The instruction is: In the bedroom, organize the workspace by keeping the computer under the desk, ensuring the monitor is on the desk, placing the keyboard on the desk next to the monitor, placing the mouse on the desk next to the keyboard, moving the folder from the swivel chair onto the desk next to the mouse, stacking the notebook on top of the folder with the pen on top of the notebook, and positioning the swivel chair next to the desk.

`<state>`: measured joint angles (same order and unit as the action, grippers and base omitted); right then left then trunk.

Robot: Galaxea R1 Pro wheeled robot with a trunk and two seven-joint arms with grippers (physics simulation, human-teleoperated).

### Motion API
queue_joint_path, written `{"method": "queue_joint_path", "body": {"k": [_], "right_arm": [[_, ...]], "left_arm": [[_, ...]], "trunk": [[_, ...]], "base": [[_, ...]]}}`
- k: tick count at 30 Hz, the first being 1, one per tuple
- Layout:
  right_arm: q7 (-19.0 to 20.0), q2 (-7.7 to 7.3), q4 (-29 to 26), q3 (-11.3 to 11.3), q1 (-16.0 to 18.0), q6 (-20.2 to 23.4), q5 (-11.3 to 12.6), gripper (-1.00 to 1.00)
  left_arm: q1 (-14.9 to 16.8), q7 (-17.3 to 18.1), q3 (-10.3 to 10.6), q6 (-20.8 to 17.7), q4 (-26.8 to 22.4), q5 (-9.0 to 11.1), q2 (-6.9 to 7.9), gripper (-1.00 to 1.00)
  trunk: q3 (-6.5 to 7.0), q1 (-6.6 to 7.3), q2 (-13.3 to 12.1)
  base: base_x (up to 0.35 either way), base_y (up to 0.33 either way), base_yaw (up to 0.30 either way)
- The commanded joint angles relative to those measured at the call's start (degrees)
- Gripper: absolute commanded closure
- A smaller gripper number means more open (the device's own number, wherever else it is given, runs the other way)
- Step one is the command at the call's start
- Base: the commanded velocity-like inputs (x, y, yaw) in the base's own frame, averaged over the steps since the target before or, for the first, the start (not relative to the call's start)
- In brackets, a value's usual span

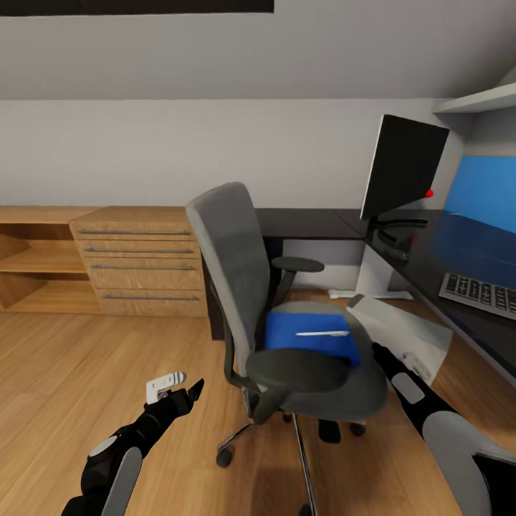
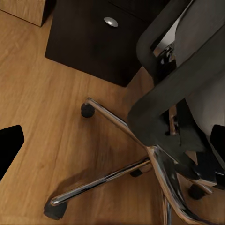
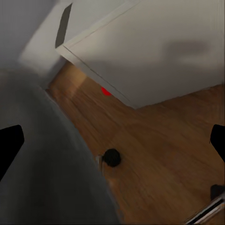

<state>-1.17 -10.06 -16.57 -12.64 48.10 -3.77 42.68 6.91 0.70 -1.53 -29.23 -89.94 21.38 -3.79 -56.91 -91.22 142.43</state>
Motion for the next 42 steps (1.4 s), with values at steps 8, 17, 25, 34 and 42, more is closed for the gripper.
{"method": "queue_joint_path", "body": {"k": [8, 17, 25, 34, 42], "right_arm": [[-1.04, 0.07, 0.25, -1.00, -0.02, 3.28, 1.08, -1.00], [-1.09, 0.21, 0.56, -0.98, -0.02, 3.44, 1.09, -1.00], [-0.71, 2.10, 0.23, -0.92, -0.02, 3.36, 1.02, -1.00], [-0.57, 2.33, 0.05, -0.91, -0.02, 3.33, 1.00, -1.00], [-0.53, 2.30, 0.04, -0.89, -0.02, 3.33, 1.00, -1.00]], "left_arm": [[0.03, 0.06, -0.14, -0.39, -0.06, 0.33, -0.01, -1.00], [0.03, 0.06, -0.17, -0.39, -0.06, 0.33, 0.01, -1.00], [0.03, 0.07, -0.18, -0.39, -0.06, 0.33, 0.01, -1.00], [0.03, 0.08, -0.17, -0.39, -0.06, 0.33, 0.01, -1.00], [0.03, 0.05, -0.14, -0.39, -0.06, 0.25, 0.01, -1.00]], "trunk": [[-0.07, -0.01, 0.01], [-0.07, -0.01, 0.01], [-0.07, -0.01, 0.01], [-0.07, -0.01, 0.01], [-0.07, -0.01, 0.01]], "base": [[0.079, 0.000, 0.000], [0.001, 0.000, 0.000], [0.000, 0.000, 0.001], [0.000, 0.000, 0.156], [0.000, 0.000, 0.275]]}}
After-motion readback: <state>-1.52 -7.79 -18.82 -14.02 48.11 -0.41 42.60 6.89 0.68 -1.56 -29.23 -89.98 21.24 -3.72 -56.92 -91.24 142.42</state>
